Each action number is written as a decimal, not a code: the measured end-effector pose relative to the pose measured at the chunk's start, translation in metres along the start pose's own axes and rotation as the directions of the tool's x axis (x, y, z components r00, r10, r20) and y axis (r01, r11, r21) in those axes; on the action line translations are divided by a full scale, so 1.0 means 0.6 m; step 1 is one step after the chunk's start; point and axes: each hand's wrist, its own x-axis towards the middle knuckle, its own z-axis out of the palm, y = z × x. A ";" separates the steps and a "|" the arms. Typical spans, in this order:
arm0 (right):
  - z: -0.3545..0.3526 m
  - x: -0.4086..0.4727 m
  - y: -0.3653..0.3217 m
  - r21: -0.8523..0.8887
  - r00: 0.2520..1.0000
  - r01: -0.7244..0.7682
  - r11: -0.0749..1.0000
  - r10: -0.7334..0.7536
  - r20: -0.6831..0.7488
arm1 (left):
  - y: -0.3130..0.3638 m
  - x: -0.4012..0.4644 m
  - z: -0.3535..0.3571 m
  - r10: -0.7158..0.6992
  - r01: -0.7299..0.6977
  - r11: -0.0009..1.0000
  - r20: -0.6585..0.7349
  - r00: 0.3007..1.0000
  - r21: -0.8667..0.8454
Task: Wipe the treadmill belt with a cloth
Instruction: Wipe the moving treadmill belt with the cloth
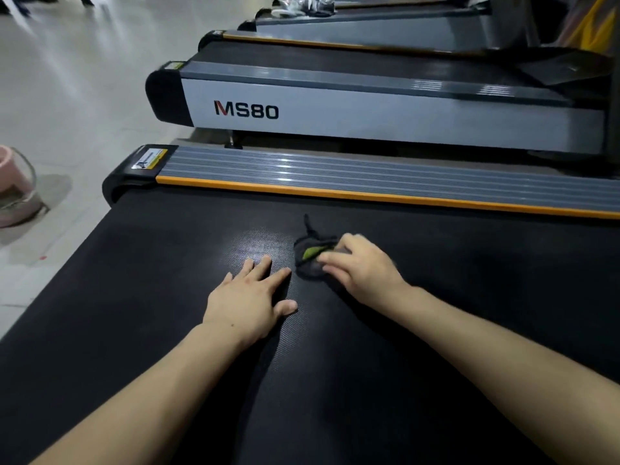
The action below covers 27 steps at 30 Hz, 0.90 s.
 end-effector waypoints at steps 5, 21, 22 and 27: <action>0.051 0.139 0.039 -0.044 0.902 -0.430 0.902 0.427 -0.068 | -0.001 -0.001 0.001 -0.008 0.008 0.998 -0.006 1.000 -0.061; -0.025 -0.031 -0.043 0.083 0.976 -0.216 0.973 0.212 0.050 | 0.012 -0.008 -0.014 -0.051 0.053 0.993 0.024 0.998 -0.102; -0.024 -0.047 -0.044 0.087 0.981 -0.195 0.977 0.192 0.035 | 0.013 -0.008 -0.014 -0.051 0.054 0.993 0.026 0.998 -0.103; 0.008 -0.005 -0.011 0.052 0.977 -0.213 0.976 0.214 -0.004 | 0.014 -0.004 -0.016 -0.075 0.081 0.989 0.052 0.996 -0.120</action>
